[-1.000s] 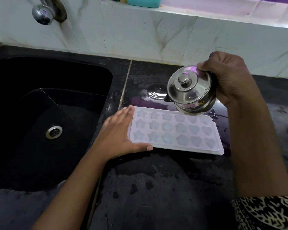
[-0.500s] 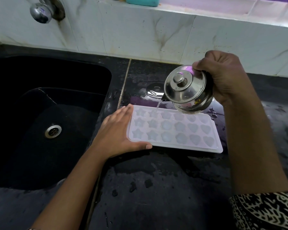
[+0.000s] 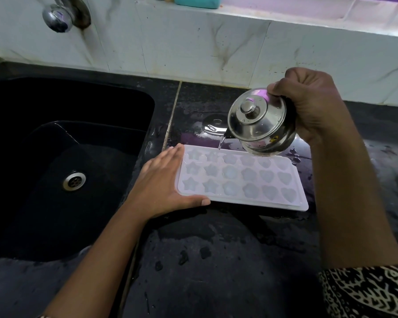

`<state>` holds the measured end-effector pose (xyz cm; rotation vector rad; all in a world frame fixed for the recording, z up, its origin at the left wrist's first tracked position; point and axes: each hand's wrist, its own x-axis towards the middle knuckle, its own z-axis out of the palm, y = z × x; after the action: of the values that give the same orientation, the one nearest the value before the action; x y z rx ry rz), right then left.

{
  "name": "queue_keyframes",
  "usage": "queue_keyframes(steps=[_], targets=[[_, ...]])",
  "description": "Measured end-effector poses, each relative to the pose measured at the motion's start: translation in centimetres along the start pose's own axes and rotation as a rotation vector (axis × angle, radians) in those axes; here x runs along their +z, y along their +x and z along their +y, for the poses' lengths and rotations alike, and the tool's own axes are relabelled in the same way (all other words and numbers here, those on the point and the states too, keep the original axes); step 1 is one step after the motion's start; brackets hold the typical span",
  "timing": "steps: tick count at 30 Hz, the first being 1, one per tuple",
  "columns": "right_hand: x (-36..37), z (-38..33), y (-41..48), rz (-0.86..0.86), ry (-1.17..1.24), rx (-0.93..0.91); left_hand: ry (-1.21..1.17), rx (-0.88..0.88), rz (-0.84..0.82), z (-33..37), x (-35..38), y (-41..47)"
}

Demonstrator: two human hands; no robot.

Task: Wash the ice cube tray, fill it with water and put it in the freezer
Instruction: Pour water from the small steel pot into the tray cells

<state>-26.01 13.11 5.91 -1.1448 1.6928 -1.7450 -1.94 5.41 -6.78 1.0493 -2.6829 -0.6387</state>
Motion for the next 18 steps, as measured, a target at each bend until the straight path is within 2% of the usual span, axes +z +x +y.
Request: queue_keyframes(steps=[8,18], targets=[[0.1,0.1,0.09,-0.001,-0.005,0.001,0.002,0.004,-0.001,-0.12,0.12,0.0],[0.11,0.34,0.36,0.06,0.213,0.076,-0.004,0.013,0.007,-0.36,0.31,0.02]])
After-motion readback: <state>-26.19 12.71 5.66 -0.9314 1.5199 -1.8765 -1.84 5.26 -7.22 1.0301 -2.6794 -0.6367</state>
